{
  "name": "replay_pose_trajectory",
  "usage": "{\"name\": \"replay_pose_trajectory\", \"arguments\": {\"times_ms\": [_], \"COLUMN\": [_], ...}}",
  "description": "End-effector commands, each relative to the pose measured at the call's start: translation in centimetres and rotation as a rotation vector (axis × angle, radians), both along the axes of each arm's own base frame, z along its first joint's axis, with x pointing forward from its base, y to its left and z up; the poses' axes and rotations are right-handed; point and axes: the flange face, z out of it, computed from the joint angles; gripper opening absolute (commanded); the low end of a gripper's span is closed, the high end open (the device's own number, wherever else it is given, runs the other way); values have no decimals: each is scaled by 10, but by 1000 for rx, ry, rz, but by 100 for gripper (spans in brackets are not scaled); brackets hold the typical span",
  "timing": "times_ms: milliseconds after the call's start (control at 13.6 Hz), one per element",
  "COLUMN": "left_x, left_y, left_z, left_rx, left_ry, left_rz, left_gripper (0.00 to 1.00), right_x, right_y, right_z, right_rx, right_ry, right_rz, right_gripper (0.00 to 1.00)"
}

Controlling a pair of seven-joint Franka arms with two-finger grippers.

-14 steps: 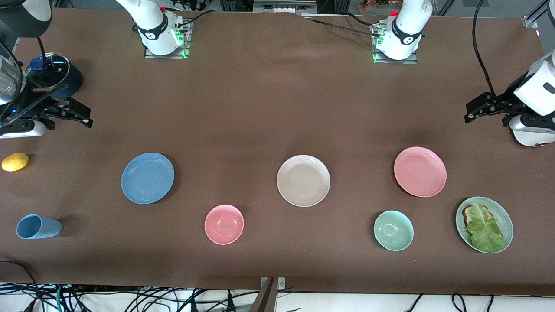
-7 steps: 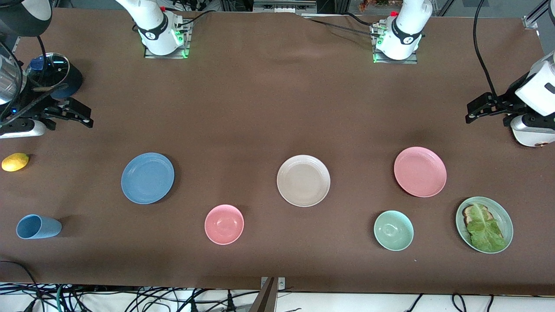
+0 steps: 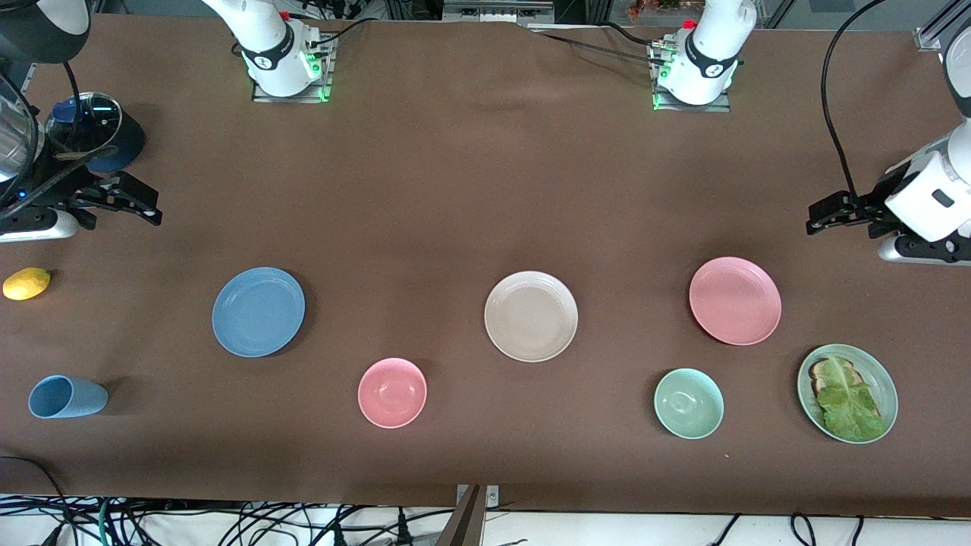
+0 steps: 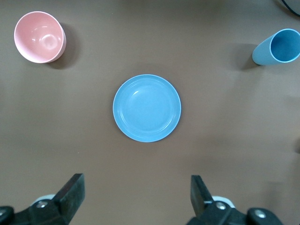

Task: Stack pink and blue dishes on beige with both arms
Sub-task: 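Move the left gripper over the pink plate's rim and lower it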

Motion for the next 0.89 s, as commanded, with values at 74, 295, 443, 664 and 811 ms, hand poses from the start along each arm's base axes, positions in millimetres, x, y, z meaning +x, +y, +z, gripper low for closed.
{"name": "replay_pose_trajectory", "arguments": {"times_ms": [74, 295, 443, 664, 811], "left_x": [31, 40, 47, 63, 68], "left_y": [23, 38, 40, 40, 52], "left_z": [-31, -67, -92, -141, -156], "left_rx": [-14, -15, -15, -13, -11], "left_ry": [38, 92, 129, 166, 135], "left_rz": [41, 64, 67, 68, 76], "left_gripper": [100, 100, 100, 100, 100], "right_x": [-3, -3, -3, -3, -3], "right_y": [2, 4, 4, 4, 4], "right_z": [10, 10, 10, 10, 10], "right_rx": [19, 19, 19, 19, 19], "right_ry": [-17, -17, -16, -16, -17], "right_rz": [-6, -5, -3, -5, -5], "right_gripper": [100, 100, 100, 100, 100]}}
